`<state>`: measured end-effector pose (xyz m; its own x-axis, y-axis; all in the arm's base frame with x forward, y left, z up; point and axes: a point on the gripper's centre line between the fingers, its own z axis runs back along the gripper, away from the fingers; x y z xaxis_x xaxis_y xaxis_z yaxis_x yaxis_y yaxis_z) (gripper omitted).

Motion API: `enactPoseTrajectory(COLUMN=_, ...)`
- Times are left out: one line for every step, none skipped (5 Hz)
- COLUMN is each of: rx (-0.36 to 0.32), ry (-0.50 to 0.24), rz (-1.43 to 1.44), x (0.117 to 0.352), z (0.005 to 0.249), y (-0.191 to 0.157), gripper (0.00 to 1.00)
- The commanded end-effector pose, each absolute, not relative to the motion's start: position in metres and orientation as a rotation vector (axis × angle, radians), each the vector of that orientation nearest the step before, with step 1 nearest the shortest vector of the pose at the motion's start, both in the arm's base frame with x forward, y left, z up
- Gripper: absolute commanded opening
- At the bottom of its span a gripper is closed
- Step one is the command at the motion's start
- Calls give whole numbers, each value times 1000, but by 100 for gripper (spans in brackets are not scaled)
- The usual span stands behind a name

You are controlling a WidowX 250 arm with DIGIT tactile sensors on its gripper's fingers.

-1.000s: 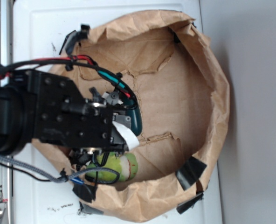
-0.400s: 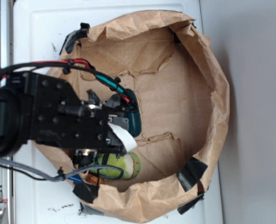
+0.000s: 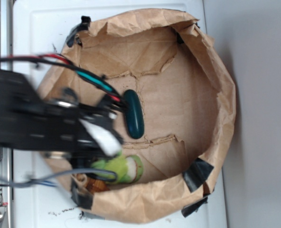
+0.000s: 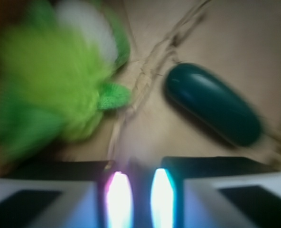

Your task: Grab the rock.

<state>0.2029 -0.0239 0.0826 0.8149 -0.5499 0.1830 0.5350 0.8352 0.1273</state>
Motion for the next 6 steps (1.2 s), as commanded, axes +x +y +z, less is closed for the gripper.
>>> enactPoseTrajectory(rx=29, ry=-299, rz=-551, x=219, z=149, y=-13, gripper=0)
enactPoseTrajectory(rx=13, ry=-324, rz=-532, x=223, z=160, y=-7, gripper=0)
enactPoseTrajectory(rx=23, ry=-305, rz=-551, x=234, z=156, y=0, gripper=100)
enactPoseTrajectory(rx=49, ry=-279, rz=-566, x=237, z=140, y=0, gripper=100)
enactPoseTrajectory(rx=79, ry=-234, rz=-594, x=240, z=116, y=-3, gripper=100)
enactPoseTrajectory(rx=89, ry=-194, rz=-599, x=245, z=97, y=-4, gripper=100)
